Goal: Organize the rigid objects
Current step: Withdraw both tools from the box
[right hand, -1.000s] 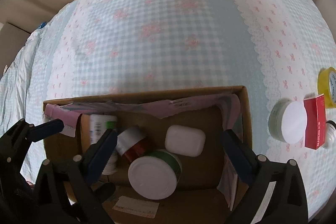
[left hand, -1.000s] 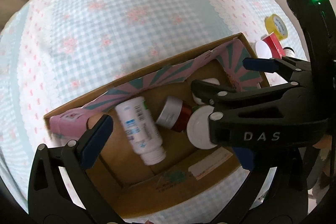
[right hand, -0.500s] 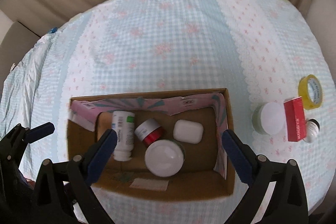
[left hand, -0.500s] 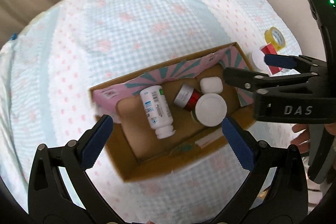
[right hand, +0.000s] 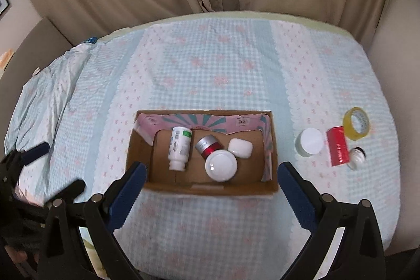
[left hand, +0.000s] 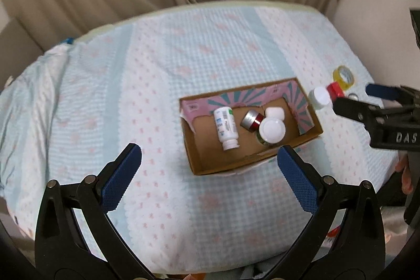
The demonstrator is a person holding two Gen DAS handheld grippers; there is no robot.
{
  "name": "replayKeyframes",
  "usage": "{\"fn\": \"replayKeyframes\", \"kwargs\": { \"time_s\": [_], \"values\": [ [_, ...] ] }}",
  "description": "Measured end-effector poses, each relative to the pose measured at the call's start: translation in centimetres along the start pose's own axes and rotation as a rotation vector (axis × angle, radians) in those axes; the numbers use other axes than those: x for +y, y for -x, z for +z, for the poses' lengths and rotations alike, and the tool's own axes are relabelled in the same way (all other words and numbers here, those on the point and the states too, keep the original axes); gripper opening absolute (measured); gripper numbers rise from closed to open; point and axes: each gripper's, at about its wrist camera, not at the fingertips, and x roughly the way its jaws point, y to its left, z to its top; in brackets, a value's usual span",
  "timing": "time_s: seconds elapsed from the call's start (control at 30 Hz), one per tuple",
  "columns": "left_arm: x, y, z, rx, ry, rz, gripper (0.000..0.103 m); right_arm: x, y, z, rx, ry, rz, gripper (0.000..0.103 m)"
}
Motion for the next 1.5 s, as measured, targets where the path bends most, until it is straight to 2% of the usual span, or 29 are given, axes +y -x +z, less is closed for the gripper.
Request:
{"fn": "replayKeyframes", "kwargs": {
  "time_s": [0.23, 0.37, 0.53, 0.7, 0.83, 0.93, 1.1, 1.2, 1.33, 1.5],
  "values": [
    [-0.9, 4.4, 0.1, -0.084, -0.017, -0.028, 0.103, -1.4, 6.5, -2.1, -0.075, -0.043, -0.065, 0.1],
    [-2.6, 5.6, 0.1, -0.119, -0.025, -0.111, 0.103, -2.9, 9.3, -3.5, -0.105, -0.089, -0.124, 0.1],
    [-5.8, 5.3, 0.4, -0.119, -0.056, -0.184, 0.103, -5.3, 11.9, -5.5, -0.136, -0.116, -0.2, 0.1],
    [-9.2, 4.9, 0.7, -0.115, -0.067, -0.196, 0.103, -10.1, 13.1, -7.3, -0.134, -0.181, -0.253, 0.1],
    [-12.9, 3.9, 1.3, -0.099, -0.07, -0.18, 0.103, -14.8, 12.9, -8.2, -0.143, -0.203, -0.262, 0.1],
    [-16.6, 2.7, 2.0, -0.092, -0.054, -0.161, 0.103, -18.2, 12.6, -8.5, -0.146, -0.201, -0.235, 0.1],
    [-23.2, 0.1, 3.3, -0.061, 0.021, -0.113, 0.103, -25.0, 10.8, -7.7, -0.125, -0.087, -0.207, 0.1],
    [-27.3, -1.8, 3.8, -0.035, 0.067, -0.109, 0.103, -28.9, 9.3, -6.9, -0.107, -0.034, -0.149, 0.1],
    [-31.7, -4.7, 4.2, 0.024, 0.092, -0.083, 0.103, -32.3, 7.1, -5.8, -0.066, 0.019, -0.134, 0.1],
    [-34.8, -8.0, 5.2, 0.07, 0.098, -0.054, 0.103, -34.9, 3.9, -5.0, -0.01, 0.042, -0.099, 0.1]
  ]
}}
